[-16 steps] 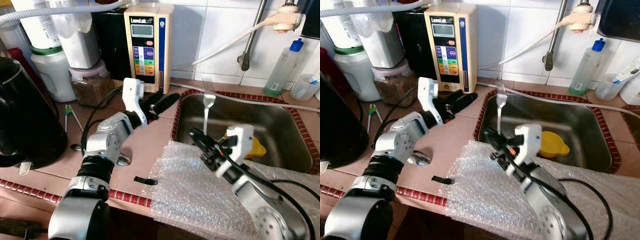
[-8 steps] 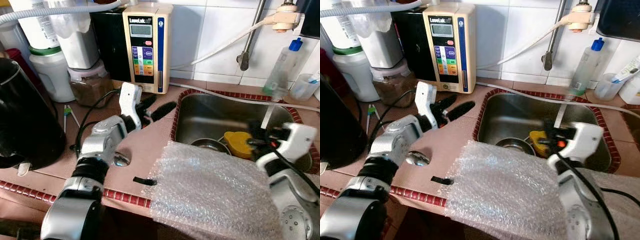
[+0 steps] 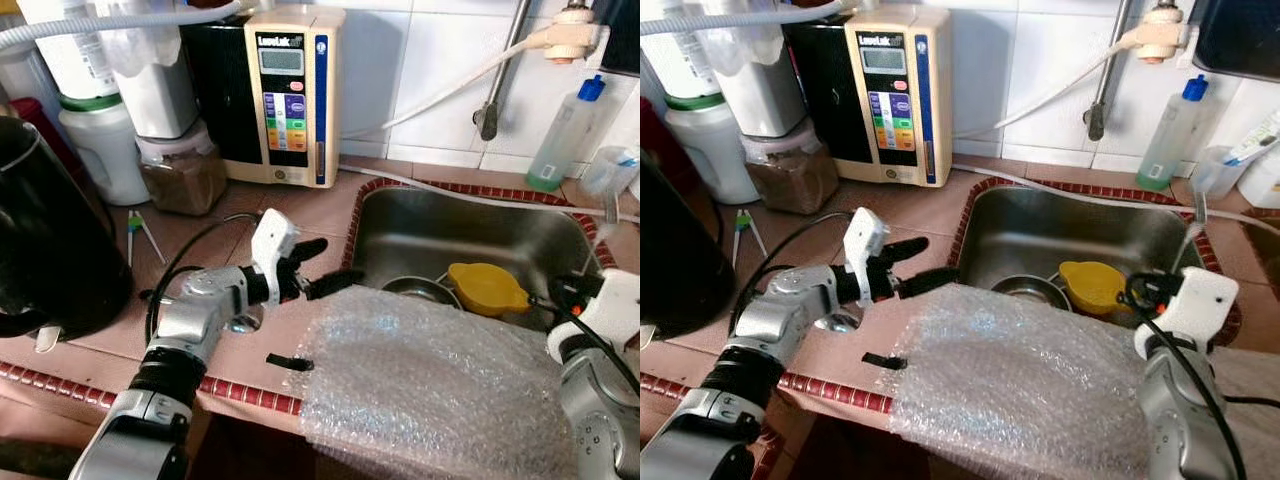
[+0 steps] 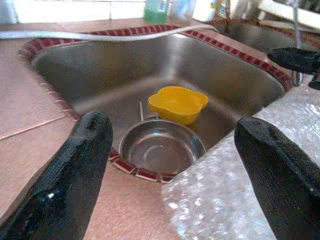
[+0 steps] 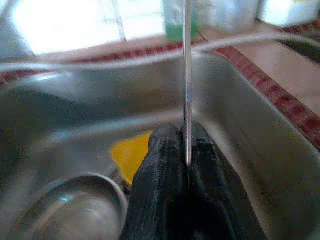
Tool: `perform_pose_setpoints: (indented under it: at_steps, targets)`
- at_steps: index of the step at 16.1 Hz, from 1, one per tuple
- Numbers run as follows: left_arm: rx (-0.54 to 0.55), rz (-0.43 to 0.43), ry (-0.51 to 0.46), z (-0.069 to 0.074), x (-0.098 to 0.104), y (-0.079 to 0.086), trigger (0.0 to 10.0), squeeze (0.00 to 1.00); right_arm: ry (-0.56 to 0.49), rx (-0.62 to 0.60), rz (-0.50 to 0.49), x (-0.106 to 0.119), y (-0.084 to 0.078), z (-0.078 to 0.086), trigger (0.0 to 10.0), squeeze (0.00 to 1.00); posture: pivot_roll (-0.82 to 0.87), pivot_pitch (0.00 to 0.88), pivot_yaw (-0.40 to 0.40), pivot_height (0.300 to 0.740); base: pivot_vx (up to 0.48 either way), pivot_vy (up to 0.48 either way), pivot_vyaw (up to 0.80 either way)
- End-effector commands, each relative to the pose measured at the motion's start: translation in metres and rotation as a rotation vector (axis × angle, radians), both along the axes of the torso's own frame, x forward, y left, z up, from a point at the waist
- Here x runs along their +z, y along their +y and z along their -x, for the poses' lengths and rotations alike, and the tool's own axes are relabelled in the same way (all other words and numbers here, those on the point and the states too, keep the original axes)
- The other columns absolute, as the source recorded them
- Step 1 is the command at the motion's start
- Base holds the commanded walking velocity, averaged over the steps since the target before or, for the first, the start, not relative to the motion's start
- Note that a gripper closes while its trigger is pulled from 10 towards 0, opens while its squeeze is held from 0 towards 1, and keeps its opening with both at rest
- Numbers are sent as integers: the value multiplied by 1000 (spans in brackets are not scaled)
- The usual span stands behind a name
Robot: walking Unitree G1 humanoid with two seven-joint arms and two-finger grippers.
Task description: Kitchen organization
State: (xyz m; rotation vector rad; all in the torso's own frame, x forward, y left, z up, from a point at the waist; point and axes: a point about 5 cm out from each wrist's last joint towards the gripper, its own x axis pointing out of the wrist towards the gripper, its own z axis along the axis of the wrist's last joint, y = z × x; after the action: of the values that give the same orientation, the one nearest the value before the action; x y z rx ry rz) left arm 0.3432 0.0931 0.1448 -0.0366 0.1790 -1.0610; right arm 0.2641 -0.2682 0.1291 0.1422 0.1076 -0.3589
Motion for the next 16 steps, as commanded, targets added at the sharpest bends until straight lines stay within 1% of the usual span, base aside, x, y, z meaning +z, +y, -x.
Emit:
perform_pose_setpoints:
  at_steps: [1, 2, 3, 6, 8, 9, 10, 11, 14, 16]
  targets:
    - [-28, -25, -26, 1, 4, 0, 10000, 1000, 27, -57, 9, -2, -11, 2, 6196, 0, 15, 15, 67, 740, 0, 0, 0]
    - [-28, -33, -35, 1, 5, 1, 10000, 1000, 26, -69, -4, -3, -15, 2, 6353, 0, 14, 14, 67, 740, 0, 0, 0]
    - [-21, -38, -41, 0, 6, 1, 10000, 1000, 49, -94, -37, -9, -19, 5, 10000, 1000, 14, 14, 67, 740, 0, 0, 0]
    - [-14, -41, -46, -1, 7, 1, 10000, 1000, 60, -99, -72, -14, -17, 6, 10000, 1000, 15, 15, 69, 740, 0, 0, 0]
    - [-12, -43, -49, -1, 6, 1, 10000, 1000, 85, -134, -88, -18, -18, 7, 10000, 1000, 16, 16, 69, 740, 0, 0, 0]
    - [-9, -44, -50, -1, 6, 1, 10000, 1000, 78, -155, -119, -19, -21, 8, 10000, 1000, 16, 16, 69, 740, 0, 0, 0]
    - [-4, -45, -51, -1, 6, 0, 10000, 1000, 89, -184, -111, -19, -26, 9, 10000, 1000, 16, 16, 69, 740, 0, 0, 0]
    - [0, -47, -53, -1, 6, 0, 10000, 1000, 78, -207, -151, -19, -29, 10, 10000, 1000, 15, 17, 68, 740, 0, 0, 0]
    - [6, -50, -57, -2, 6, 0, 10000, 1000, 75, -196, -153, -18, -29, 10, 10000, 1000, 14, 19, 66, 740, 0, 0, 0]
    - [67, -43, -82, -8, 10, 4, 10000, 1000, 22, -134, -151, -10, -20, 7, 10000, 1000, 14, 25, 65, 740, 0, 0, 0]
